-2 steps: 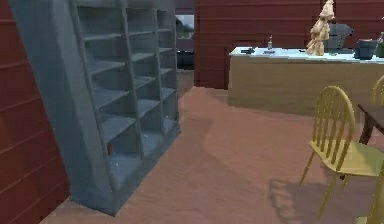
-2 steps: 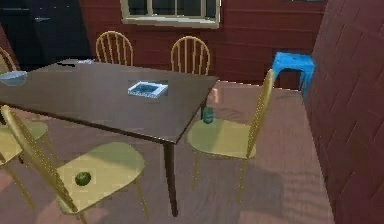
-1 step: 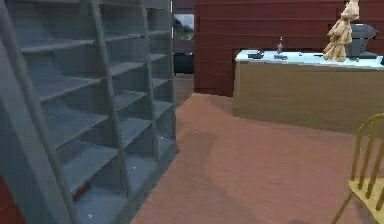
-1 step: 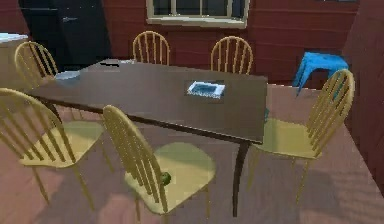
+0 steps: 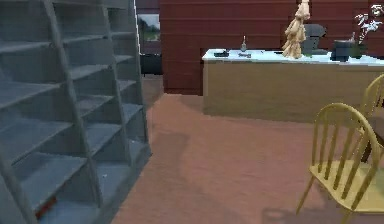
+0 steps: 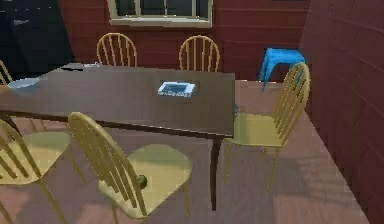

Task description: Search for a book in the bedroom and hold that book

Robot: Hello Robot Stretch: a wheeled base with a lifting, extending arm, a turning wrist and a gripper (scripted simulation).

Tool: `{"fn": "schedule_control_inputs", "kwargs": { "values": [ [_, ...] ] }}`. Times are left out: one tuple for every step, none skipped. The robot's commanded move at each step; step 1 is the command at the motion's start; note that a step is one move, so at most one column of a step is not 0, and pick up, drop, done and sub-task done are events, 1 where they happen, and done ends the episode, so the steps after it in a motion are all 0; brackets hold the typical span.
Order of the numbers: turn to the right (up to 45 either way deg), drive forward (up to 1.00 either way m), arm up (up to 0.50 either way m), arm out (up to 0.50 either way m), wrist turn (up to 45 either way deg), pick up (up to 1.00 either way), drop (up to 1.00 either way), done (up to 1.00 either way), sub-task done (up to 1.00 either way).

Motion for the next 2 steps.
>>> {"fn": "schedule_control_inputs", "kwargs": {
  "values": [
    [0.0, 1.00, 0.00, 0.00, 0.0, 0.00, 0.00, 0.00, 0.00],
    [0.0, 1.00, 0.00, 0.00, 0.0, 0.00, 0.00, 0.00, 0.00]
  ]
}}
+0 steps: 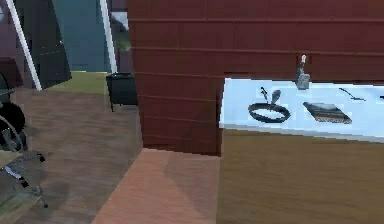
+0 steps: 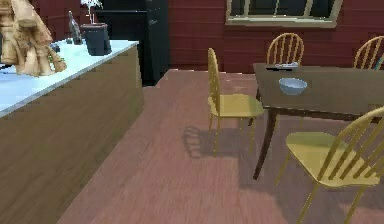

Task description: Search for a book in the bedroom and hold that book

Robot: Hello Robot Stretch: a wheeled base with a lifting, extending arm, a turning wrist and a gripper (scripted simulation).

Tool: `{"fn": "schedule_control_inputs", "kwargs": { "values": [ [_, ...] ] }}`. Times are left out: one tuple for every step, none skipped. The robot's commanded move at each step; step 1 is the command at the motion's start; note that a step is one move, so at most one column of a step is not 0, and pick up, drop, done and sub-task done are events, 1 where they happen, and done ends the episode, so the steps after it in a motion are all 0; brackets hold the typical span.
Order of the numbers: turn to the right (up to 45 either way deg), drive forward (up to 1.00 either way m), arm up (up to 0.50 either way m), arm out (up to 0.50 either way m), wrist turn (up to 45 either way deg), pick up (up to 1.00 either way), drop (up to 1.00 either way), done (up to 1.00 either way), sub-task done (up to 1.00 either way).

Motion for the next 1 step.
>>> {"fn": "schedule_control_inputs", "kwargs": {
  "values": [
    [9.0, 0.00, 0.00, 0.00, 0.0, 0.00, 0.00, 0.00, 0.00]
  ]
}}
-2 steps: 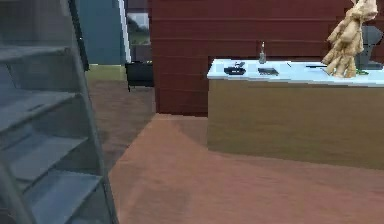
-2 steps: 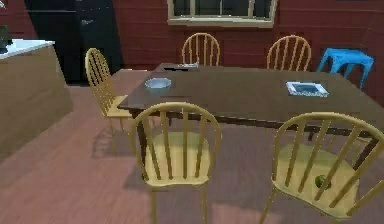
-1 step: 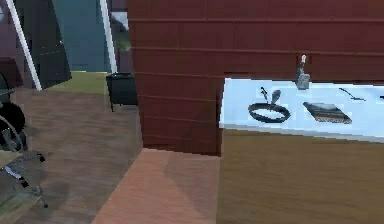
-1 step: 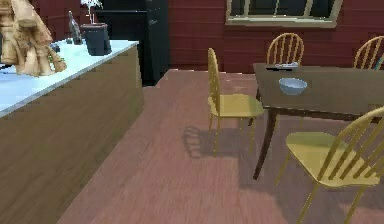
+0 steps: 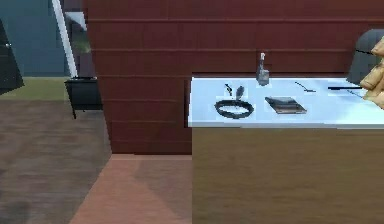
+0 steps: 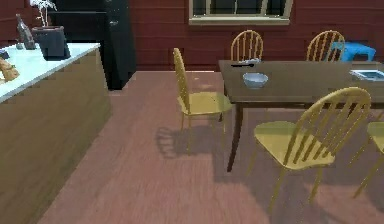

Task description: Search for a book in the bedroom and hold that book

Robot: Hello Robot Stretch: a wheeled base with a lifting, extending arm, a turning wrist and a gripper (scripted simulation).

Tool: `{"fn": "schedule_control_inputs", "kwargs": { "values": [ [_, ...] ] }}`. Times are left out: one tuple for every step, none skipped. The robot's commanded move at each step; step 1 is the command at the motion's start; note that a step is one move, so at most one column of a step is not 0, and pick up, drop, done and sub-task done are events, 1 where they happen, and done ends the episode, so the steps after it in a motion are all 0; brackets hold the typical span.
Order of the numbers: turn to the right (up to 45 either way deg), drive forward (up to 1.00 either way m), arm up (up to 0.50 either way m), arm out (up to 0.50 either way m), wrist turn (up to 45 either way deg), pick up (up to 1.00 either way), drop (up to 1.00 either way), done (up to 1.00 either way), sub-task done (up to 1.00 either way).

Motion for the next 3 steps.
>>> {"fn": "schedule_control_inputs", "kwargs": {
  "values": [
    [0.0, 0.10, 0.00, 0.00, 0.0, 0.00, 0.00, 0.00, 0.00],
    [-39.0, 0.00, 0.00, 0.00, 0.0, 0.00, 0.00, 0.00, 0.00],
    [0.0, 1.00, 0.00, 0.00, 0.0, 0.00, 0.00, 0.00, 0.00]
  ]
}}
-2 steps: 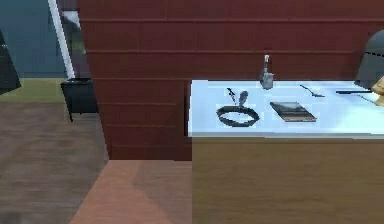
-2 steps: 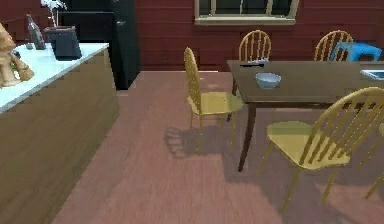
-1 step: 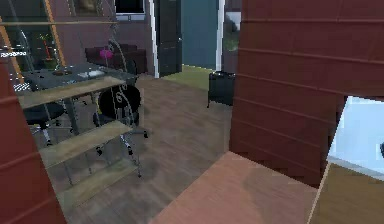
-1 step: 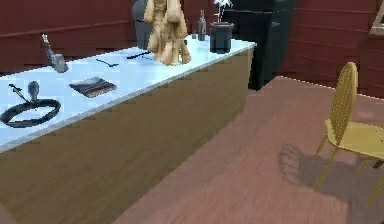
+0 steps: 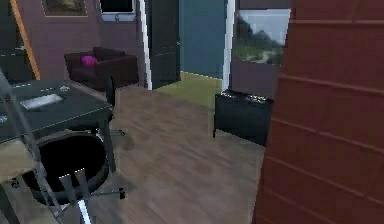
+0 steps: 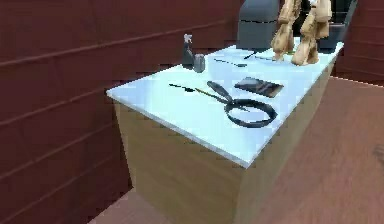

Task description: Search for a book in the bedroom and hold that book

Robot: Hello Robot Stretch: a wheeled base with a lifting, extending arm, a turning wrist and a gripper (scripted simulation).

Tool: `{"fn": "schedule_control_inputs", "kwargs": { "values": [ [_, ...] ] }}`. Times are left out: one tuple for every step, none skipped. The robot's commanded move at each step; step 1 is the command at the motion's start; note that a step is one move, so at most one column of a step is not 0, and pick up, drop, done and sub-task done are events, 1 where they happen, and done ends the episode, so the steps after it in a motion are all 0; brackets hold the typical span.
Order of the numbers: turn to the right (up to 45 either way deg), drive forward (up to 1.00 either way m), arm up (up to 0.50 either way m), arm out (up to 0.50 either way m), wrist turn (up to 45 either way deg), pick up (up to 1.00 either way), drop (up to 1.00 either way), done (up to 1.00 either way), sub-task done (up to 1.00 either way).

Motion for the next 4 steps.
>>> {"fn": "schedule_control_inputs", "kwargs": {
  "values": [
    [0.0, 1.00, 0.00, 0.00, 0.0, 0.00, 0.00, 0.00, 0.00],
    [-3.0, 0.00, 0.00, 0.00, 0.0, 0.00, 0.00, 0.00, 0.00],
    [0.0, 1.00, 0.00, 0.00, 0.0, 0.00, 0.00, 0.00, 0.00],
    [-6.0, 0.00, 0.00, 0.00, 0.0, 0.00, 0.00, 0.00, 0.00]
  ]
}}
